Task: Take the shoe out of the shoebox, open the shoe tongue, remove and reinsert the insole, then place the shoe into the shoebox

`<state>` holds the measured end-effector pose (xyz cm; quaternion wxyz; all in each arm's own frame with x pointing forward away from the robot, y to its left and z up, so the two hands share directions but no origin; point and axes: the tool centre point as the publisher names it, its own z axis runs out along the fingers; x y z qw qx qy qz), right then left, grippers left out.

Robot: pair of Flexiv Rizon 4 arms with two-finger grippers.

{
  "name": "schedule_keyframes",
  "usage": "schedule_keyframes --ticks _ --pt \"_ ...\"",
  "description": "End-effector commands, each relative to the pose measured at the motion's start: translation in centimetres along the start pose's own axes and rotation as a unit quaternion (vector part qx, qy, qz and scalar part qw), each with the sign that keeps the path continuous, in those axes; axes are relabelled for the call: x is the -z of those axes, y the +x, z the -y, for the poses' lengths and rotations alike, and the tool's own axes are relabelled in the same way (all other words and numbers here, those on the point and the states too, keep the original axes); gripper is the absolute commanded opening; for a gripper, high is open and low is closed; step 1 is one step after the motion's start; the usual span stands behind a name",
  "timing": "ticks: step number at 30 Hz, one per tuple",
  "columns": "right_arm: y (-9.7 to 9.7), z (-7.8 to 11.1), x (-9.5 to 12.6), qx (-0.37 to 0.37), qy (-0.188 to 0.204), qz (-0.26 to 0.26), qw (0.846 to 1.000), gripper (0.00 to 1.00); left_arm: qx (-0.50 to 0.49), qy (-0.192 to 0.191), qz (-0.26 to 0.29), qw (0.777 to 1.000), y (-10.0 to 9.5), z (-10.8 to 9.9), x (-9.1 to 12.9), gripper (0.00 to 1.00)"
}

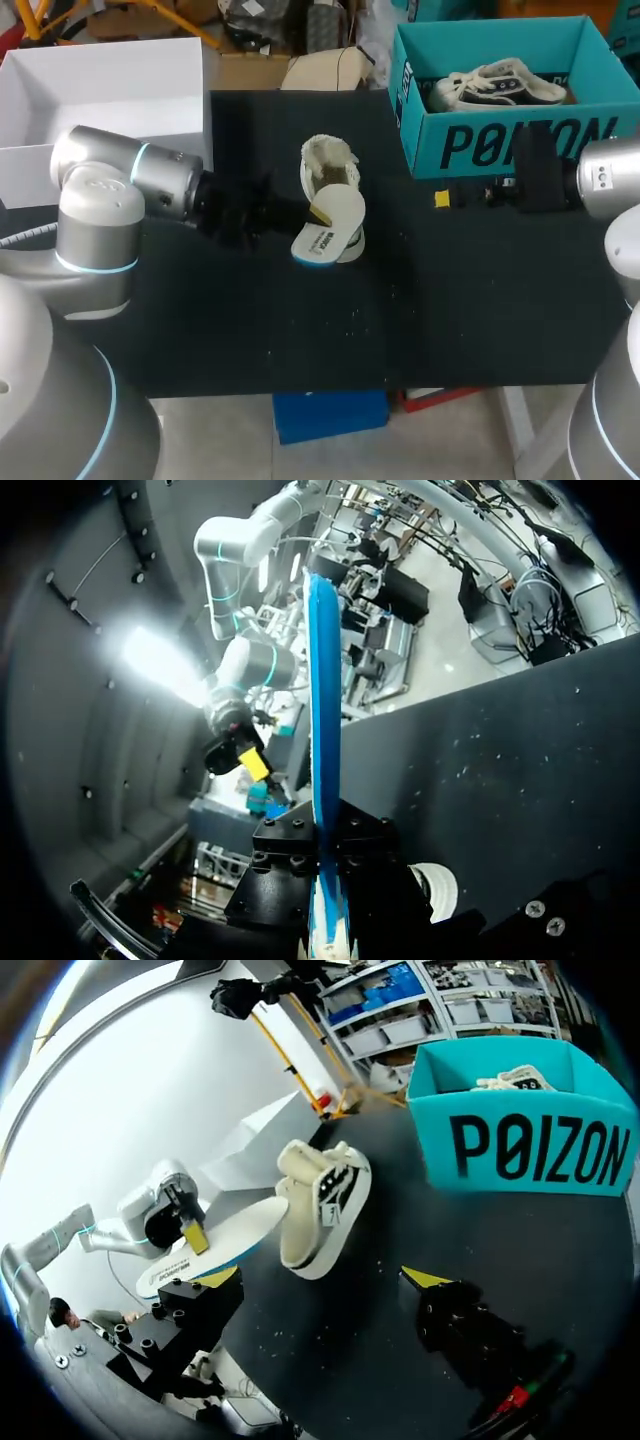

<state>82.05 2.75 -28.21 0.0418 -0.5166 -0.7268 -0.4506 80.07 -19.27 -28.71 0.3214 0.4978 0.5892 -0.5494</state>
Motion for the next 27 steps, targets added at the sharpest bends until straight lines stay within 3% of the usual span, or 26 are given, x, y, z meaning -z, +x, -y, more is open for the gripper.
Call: schedule_keyframes --ticks 1,6,14,27 --pt "0.4 -0.4 0.4 -0.001 0.009 0.008 1.0 1.0 0.005 0.004 -0.007 1.0 0.1 -0.1 -0.4 0.0" --pt "0.4 -0.4 0.4 -0.001 0.009 0.008 1.0 1.0 0.025 0.019 0.002 1.0 0.8 0.3 -0.5 0.0" --pt "0.4 -0.4 0.4 -0.001 0.009 0.008 1.0 1.0 0.046 0.019 -0.056 0.997 1.6 0.1 -0.2 0.0" --pt "0.4 -0.4 0.4 -0.001 0.009 0.008 1.0 1.0 0.064 -0.006 -0.137 0.989 1.3 -2.6 -0.6 0.0"
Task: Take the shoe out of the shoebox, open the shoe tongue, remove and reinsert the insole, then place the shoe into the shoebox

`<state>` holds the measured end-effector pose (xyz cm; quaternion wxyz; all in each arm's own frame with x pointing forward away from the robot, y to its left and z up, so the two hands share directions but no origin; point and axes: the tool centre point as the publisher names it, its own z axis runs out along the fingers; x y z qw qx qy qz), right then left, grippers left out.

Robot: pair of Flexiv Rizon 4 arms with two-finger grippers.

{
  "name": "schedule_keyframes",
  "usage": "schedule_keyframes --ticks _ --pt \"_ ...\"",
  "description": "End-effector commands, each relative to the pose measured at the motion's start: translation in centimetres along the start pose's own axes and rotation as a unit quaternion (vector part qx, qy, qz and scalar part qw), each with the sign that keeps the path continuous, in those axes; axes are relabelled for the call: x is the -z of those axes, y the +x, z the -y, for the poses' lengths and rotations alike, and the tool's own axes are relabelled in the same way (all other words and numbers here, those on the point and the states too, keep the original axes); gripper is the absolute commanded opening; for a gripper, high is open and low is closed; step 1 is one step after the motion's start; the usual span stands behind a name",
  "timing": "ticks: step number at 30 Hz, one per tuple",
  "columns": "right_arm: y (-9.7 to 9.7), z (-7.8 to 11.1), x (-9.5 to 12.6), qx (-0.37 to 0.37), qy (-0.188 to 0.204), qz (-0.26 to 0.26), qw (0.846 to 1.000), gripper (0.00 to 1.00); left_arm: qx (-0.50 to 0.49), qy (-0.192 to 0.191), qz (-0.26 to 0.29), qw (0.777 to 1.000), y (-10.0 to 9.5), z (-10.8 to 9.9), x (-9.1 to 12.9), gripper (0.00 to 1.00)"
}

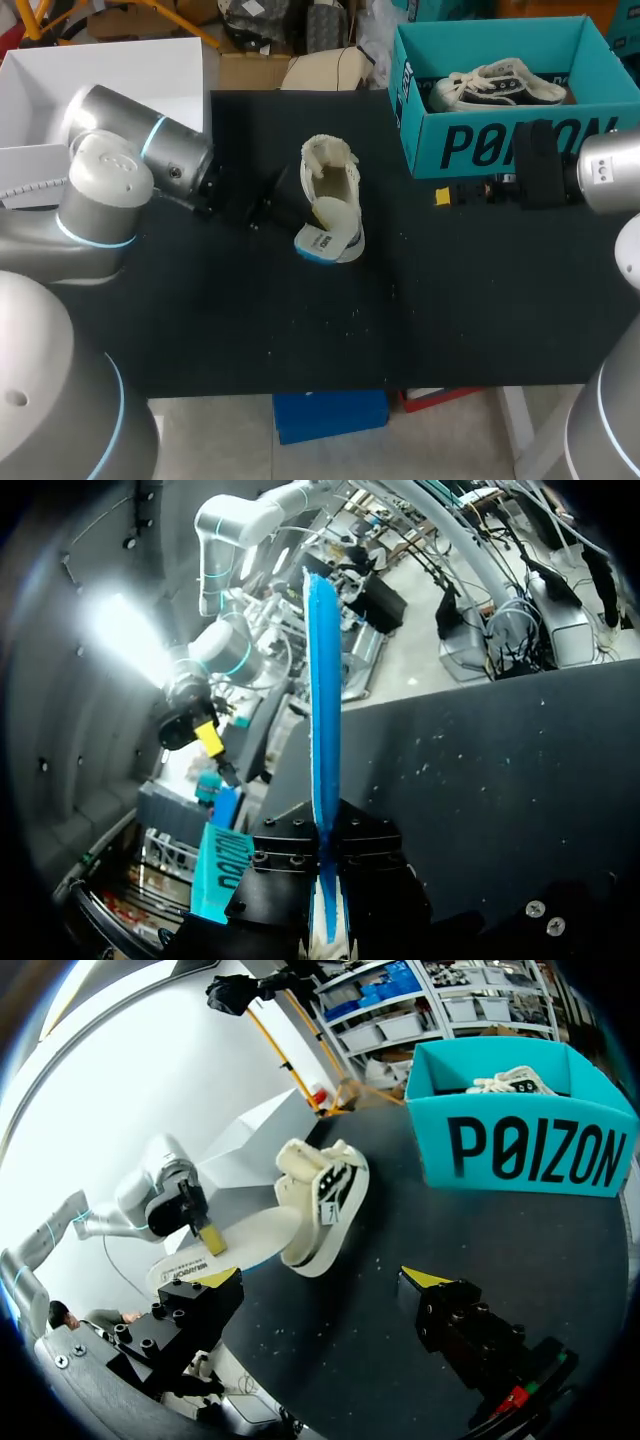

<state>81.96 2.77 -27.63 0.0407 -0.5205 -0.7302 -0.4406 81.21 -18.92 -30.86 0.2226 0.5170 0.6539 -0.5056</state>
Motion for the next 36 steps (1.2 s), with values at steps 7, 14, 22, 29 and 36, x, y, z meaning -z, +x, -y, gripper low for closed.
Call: schedule_keyframes --ticks 7,14,22,29,36 --pt "0.0 -0.1 0.0 0.0 0.001 0.001 1.0 1.0 0.022 -0.006 -0.056 0.998 -0.7 -2.0 -1.7 0.0" --pt "0.0 -0.1 0.0 0.0 0.001 0.001 1.0 1.0 0.027 -0.003 -0.075 0.997 -0.4 -3.2 -2.1 0.0" --pt "0.0 -0.1 0.0 0.0 0.001 0.001 1.0 1.0 0.032 -0.012 -0.097 0.995 -0.3 -4.9 -2.1 0.0" --pt "0.0 -0.1 0.0 0.0 0.001 0.001 1.0 1.0 0.041 -0.018 -0.12 0.992 0.2 -5.2 -1.8 0.0" --pt "0.0 -0.1 0.0 0.0 0.001 0.001 1.0 1.0 0.038 -0.019 -0.14 0.989 0.1 -6.5 -2.5 0.0"
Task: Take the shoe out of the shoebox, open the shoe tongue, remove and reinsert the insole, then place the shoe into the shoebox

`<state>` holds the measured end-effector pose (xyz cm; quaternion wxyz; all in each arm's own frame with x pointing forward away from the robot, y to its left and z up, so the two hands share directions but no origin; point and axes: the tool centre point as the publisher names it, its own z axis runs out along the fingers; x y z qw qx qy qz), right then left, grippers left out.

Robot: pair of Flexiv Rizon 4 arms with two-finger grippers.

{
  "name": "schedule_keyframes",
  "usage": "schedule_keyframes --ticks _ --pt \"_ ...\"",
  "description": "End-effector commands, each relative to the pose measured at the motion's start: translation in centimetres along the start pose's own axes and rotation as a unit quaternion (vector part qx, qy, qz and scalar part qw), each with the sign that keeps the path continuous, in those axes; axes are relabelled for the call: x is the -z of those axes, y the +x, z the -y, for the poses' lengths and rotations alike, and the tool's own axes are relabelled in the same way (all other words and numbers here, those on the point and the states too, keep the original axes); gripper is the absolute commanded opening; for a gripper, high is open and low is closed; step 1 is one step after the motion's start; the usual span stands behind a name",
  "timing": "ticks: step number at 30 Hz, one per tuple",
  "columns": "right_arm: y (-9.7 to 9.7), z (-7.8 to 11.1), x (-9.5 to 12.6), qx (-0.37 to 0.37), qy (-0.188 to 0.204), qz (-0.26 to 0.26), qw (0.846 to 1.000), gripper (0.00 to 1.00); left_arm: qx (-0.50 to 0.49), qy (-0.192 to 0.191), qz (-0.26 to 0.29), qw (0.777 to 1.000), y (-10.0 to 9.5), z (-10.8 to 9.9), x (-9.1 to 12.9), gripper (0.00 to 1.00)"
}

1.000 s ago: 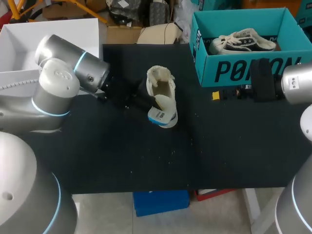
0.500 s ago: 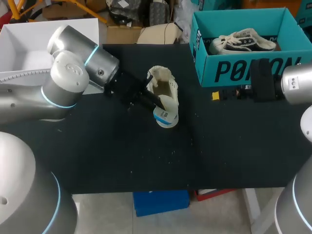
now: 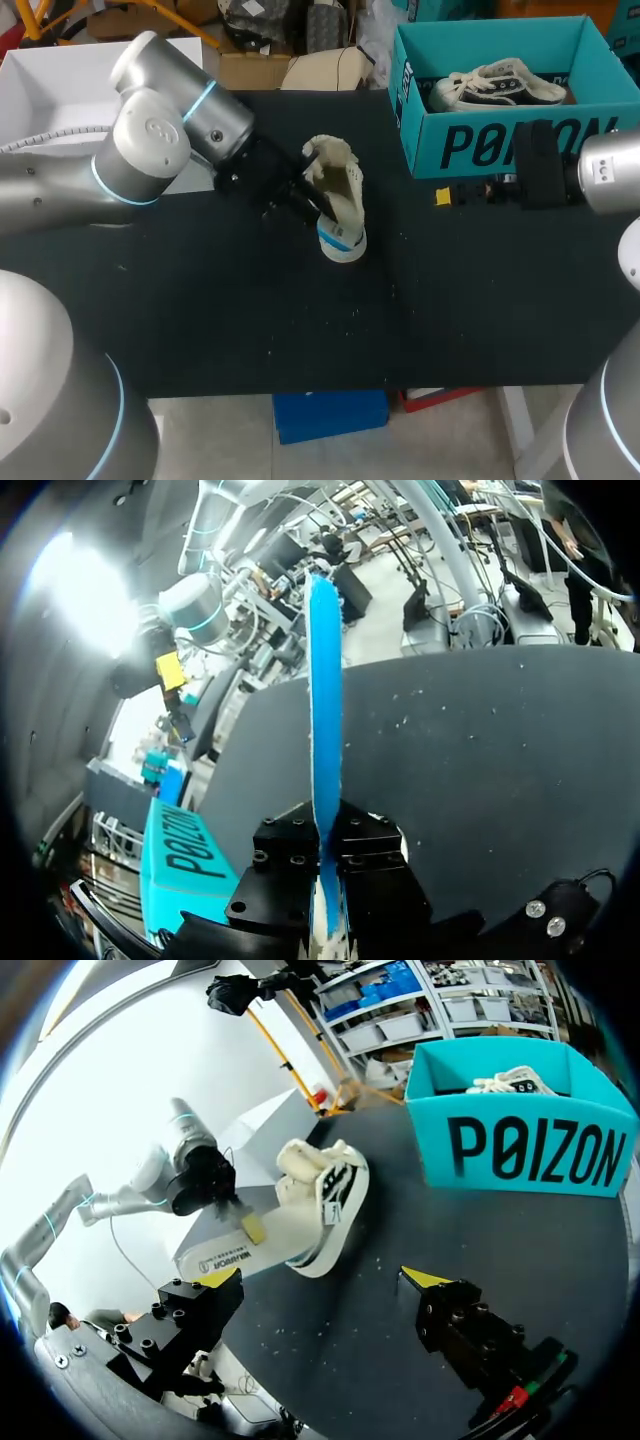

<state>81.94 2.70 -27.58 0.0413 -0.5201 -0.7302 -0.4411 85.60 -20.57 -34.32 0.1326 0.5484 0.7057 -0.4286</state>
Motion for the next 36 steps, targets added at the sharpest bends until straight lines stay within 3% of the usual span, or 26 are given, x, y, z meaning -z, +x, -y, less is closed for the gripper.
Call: schedule_keyframes --ticks 1,21,31,32,33,36 --pt "0.0 -0.1 -0.1 0.0 0.001 0.001 1.0 1.0 0.004 0.004 -0.023 1.0 -0.6 -1.2 -0.7 0.0" --pt "0.0 -0.1 -0.1 0.0 0.001 0.001 1.0 1.0 -0.003 -0.064 -0.068 0.996 -0.9 -6.2 -1.1 0.0" --pt "0.0 -0.1 -0.1 0.0 0.001 0.001 1.0 1.0 -0.003 -0.09 -0.077 0.993 -0.8 -7.0 -0.9 0.0" --pt "0.0 -0.1 -0.1 0.0 0.001 0.001 1.0 1.0 -0.003 -0.089 -0.075 0.993 -0.8 -6.9 -0.9 0.24" --pt "0.0 -0.1 -0.1 0.0 0.001 0.001 1.0 1.0 -0.004 -0.087 -0.073 0.994 -0.9 -6.6 -0.9 0.32" --pt "0.0 -0.1 -0.1 0.0 0.001 0.001 1.0 1.0 -0.003 -0.081 -0.063 0.995 -1.0 -5.9 -0.6 0.36"
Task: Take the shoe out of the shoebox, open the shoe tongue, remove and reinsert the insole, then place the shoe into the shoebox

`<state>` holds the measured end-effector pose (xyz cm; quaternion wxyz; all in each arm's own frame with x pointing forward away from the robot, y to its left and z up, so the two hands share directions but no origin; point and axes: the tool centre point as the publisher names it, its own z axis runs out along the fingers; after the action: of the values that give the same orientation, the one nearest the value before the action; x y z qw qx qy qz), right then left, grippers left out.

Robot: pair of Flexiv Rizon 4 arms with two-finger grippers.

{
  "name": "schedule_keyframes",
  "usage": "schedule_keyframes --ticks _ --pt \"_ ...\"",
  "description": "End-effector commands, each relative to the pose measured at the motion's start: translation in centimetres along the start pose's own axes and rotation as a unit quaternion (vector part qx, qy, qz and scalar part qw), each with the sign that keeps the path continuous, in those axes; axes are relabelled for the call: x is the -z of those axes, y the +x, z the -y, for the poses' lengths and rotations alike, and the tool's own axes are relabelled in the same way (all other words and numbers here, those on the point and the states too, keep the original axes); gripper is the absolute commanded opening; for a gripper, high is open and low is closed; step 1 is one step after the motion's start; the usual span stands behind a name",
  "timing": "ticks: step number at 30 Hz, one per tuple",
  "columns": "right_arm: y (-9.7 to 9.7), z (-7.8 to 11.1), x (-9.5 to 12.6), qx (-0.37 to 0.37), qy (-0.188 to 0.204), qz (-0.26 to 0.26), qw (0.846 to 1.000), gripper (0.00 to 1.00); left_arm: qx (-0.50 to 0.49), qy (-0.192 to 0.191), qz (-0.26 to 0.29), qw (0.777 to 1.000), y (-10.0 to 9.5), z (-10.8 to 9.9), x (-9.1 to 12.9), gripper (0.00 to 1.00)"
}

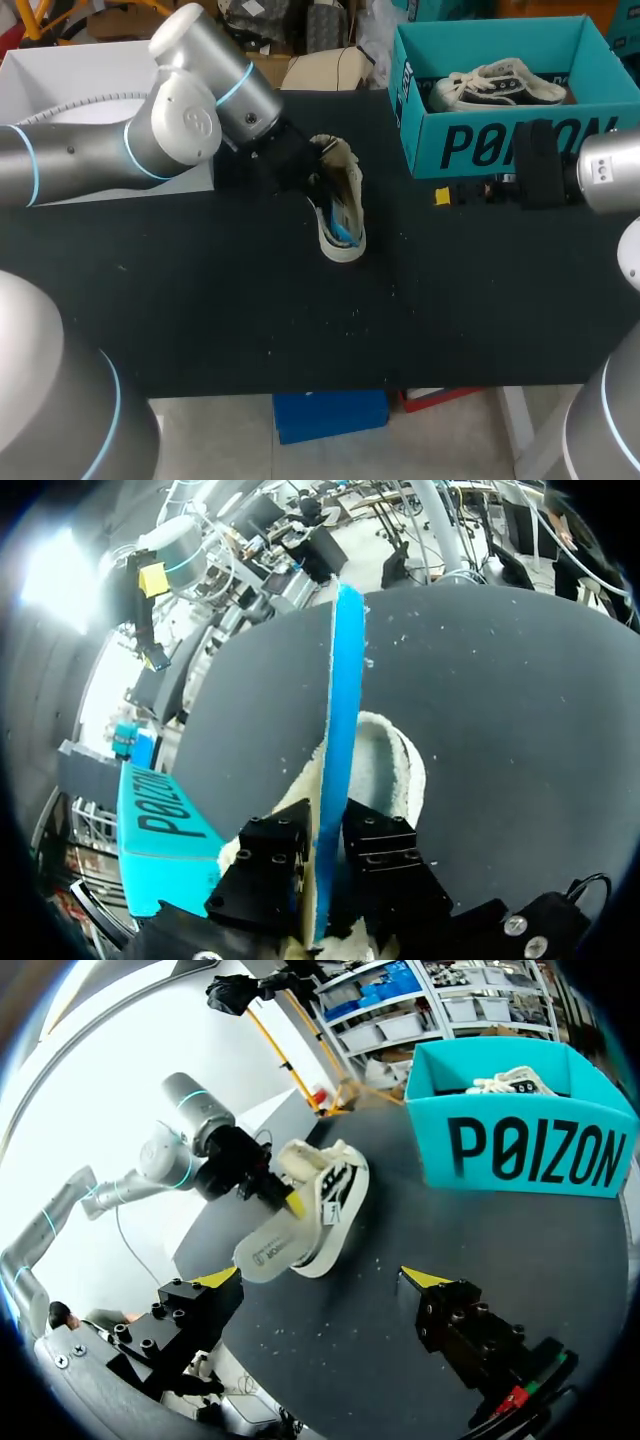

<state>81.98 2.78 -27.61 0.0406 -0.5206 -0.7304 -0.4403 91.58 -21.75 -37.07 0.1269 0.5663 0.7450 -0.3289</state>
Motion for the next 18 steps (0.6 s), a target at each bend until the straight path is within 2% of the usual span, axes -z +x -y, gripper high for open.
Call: schedule_keyframes --ticks 1,14,18 --pt "0.0 -0.1 0.0 0.0 0.001 0.0 1.0 1.0 0.0 0.002 0.009 1.0 0.2 0.8 0.4 0.38" --pt "0.0 -0.1 0.0 0.0 0.001 0.0 1.0 1.0 -0.003 0.035 0.016 0.999 1.1 4.7 0.7 0.37" --pt "0.0 -0.1 0.0 0.0 0.001 0.0 1.0 1.0 -0.002 0.044 0.015 0.999 1.5 5.9 0.8 0.34"
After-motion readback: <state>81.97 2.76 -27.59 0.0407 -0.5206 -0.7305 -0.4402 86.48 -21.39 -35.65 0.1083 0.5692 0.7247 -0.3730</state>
